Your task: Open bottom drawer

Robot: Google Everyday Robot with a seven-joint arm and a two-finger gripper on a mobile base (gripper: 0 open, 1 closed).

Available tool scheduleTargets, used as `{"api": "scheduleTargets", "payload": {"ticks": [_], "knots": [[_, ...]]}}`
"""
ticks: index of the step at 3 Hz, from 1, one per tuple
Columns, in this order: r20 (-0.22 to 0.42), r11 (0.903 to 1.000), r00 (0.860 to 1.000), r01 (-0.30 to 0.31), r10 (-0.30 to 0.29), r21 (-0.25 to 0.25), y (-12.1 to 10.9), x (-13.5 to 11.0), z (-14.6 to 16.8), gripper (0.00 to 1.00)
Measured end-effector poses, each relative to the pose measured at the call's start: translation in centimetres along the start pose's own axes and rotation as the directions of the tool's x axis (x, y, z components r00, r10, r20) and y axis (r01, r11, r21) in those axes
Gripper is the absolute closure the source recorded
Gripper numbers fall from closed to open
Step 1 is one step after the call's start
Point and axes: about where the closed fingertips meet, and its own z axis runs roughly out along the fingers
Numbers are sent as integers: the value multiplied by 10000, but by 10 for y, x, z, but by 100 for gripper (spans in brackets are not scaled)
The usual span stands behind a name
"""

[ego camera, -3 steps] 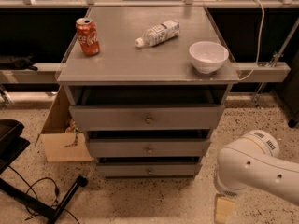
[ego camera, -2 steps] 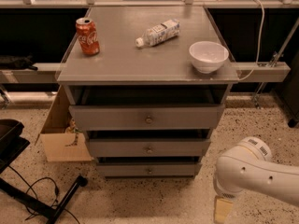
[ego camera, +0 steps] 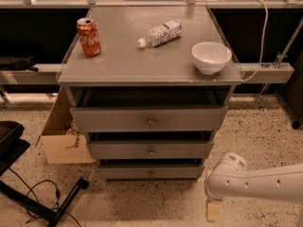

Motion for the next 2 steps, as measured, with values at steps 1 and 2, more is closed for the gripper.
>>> {"api": "scheduleTargets", "payload": {"ticks": [1, 2], "knots": [[198, 9997, 9995, 258, -258, 17, -8, -8, 31, 0], [-6, 9980, 9995, 313, -314, -550, -14, -17, 61, 0]]}}
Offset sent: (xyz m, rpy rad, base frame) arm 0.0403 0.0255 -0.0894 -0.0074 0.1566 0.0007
